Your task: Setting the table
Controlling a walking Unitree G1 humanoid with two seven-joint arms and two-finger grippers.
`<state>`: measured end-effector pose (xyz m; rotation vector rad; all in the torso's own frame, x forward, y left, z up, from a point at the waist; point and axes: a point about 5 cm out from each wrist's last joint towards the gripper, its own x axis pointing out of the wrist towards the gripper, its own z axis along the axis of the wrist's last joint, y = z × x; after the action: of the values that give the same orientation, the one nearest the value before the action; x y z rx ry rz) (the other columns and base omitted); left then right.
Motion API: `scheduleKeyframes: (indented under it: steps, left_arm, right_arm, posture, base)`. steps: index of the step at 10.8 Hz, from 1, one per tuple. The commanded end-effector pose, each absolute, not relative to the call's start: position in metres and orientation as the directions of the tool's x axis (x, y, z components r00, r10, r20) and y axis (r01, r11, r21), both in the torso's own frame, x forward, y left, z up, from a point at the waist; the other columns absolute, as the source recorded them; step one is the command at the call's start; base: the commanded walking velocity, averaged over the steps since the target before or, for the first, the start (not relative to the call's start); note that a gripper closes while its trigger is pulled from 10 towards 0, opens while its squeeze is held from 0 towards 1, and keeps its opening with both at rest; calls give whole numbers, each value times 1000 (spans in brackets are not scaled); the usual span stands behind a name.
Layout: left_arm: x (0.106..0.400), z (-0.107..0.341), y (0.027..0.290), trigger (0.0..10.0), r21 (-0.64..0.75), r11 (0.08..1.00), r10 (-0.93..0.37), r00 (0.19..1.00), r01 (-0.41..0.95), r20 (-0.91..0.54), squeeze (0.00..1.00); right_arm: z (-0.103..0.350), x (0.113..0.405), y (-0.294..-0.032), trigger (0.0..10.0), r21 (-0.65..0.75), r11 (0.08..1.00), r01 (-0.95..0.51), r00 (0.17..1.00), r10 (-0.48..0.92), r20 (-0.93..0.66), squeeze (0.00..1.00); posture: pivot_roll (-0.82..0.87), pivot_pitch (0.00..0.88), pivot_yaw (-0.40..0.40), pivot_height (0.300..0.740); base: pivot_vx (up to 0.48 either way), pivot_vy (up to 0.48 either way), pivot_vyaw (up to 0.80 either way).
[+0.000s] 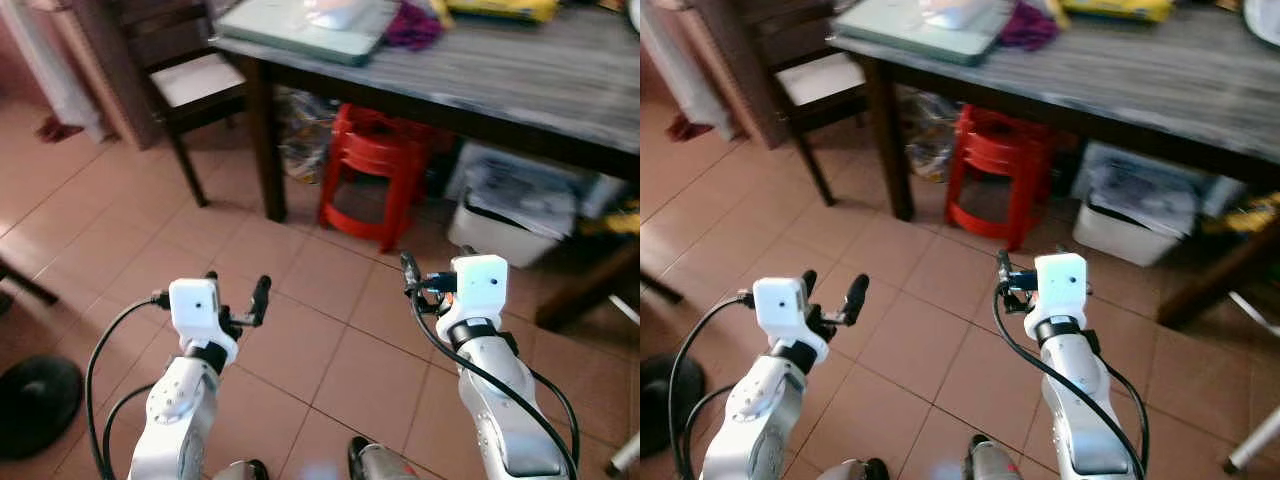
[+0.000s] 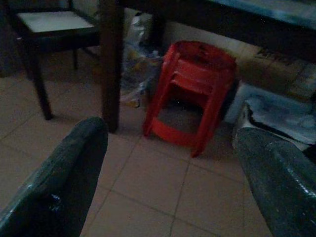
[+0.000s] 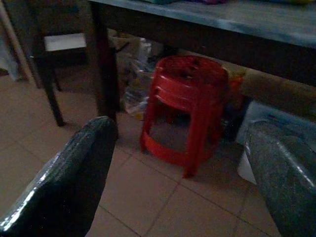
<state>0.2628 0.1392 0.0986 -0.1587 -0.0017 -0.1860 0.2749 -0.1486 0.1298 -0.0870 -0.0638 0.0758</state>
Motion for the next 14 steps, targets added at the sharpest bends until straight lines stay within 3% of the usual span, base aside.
scheduleKeyframes:
  steps: [1,5,11,14]
  left_arm:
    - [264,99,138,10000,-153,969,-193,981,193,12,0]
    - [273,103,140,10000,-162,973,-162,986,166,38,0]
    - [280,106,141,10000,-146,971,-187,982,191,41,0]
    - [283,107,142,10000,-140,969,-199,979,203,42,0]
  right_arm:
    - [129,277,-154,10000,-89,995,-43,997,49,64,0]
    - [137,283,-148,10000,-98,993,-70,992,80,93,0]
    - [136,282,-151,10000,-93,995,-39,994,48,94,0]
    - [134,279,-151,10000,-85,996,-27,995,35,94,0]
  posture:
    - [-79,183,41,740]
    - [-94,164,18,740]
    - [-107,168,52,740]
    - [-109,164,62,740]
  base:
    - [0,-247,-800]
    - [0,-127,-698]
    - [0,-302,0]
    - [0,-361,-473]
